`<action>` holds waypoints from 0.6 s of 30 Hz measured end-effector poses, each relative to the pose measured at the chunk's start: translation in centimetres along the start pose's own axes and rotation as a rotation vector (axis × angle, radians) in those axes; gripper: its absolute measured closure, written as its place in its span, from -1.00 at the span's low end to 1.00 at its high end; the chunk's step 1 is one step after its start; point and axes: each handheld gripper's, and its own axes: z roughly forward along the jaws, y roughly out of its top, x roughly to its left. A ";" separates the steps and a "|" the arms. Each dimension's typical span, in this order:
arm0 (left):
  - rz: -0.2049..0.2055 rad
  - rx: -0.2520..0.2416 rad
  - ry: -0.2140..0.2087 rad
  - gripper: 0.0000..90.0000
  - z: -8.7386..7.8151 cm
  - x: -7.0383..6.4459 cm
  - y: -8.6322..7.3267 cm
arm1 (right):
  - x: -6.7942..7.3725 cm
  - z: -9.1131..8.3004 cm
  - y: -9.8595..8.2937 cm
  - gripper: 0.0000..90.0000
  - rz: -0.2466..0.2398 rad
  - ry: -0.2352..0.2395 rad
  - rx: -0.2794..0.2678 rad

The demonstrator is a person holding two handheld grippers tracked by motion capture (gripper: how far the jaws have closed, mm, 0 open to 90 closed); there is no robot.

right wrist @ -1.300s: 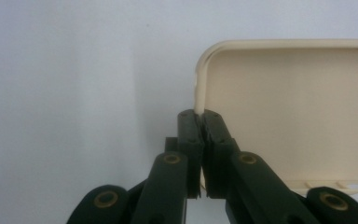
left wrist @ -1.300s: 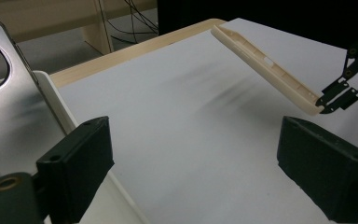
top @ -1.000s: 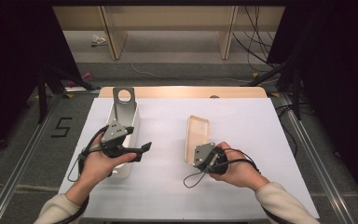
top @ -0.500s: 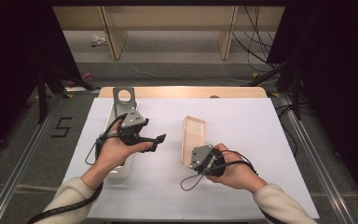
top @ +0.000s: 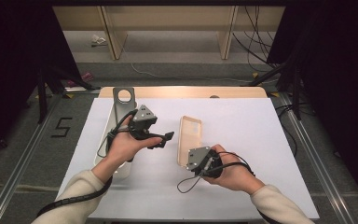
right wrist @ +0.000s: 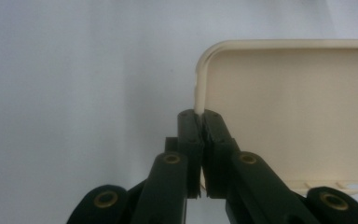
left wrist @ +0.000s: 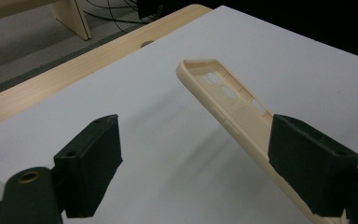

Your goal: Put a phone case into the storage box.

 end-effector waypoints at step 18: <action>-0.012 0.020 -0.015 -0.58 2.3 -0.6 1.6 | 0.1 -0.2 0.2 0.95 -0.002 0.004 -0.013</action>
